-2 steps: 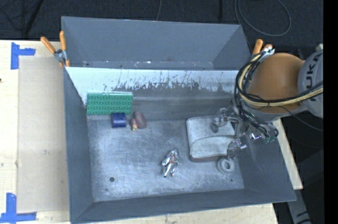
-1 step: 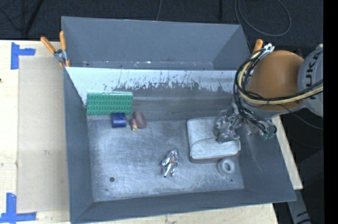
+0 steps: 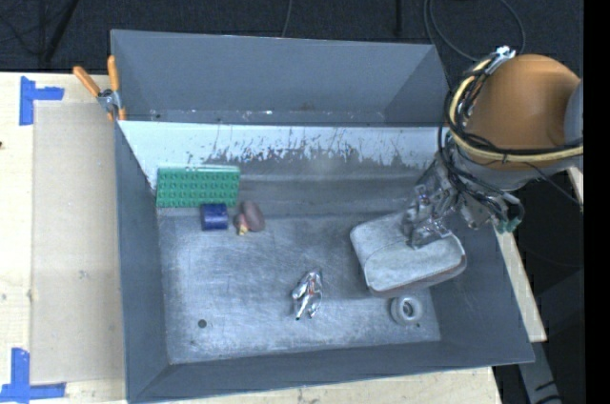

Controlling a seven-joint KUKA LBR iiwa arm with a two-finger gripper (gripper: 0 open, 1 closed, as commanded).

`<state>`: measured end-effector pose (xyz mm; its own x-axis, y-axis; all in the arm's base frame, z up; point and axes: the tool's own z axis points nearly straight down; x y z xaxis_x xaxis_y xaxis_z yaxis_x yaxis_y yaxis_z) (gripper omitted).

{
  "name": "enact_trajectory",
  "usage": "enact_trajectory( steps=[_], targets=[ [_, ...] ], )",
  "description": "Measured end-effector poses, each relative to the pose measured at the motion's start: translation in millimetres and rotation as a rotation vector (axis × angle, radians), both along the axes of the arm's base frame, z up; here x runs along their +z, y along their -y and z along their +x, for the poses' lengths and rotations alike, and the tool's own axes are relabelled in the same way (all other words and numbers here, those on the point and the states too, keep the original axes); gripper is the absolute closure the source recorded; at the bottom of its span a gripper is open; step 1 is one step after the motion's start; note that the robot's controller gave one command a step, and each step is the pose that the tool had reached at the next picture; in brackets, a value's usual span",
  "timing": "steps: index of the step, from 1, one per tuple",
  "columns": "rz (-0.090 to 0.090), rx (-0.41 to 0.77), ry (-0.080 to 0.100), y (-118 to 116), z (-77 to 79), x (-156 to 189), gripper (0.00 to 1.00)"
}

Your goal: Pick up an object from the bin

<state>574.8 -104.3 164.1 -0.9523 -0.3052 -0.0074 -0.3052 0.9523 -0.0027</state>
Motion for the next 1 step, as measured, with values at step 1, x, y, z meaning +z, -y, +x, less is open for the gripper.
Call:
enact_trajectory(
  steps=[1],
  targets=[
    [0.001,-0.003,-0.007,0.2,0.2,5.8,1.0]
  ],
)
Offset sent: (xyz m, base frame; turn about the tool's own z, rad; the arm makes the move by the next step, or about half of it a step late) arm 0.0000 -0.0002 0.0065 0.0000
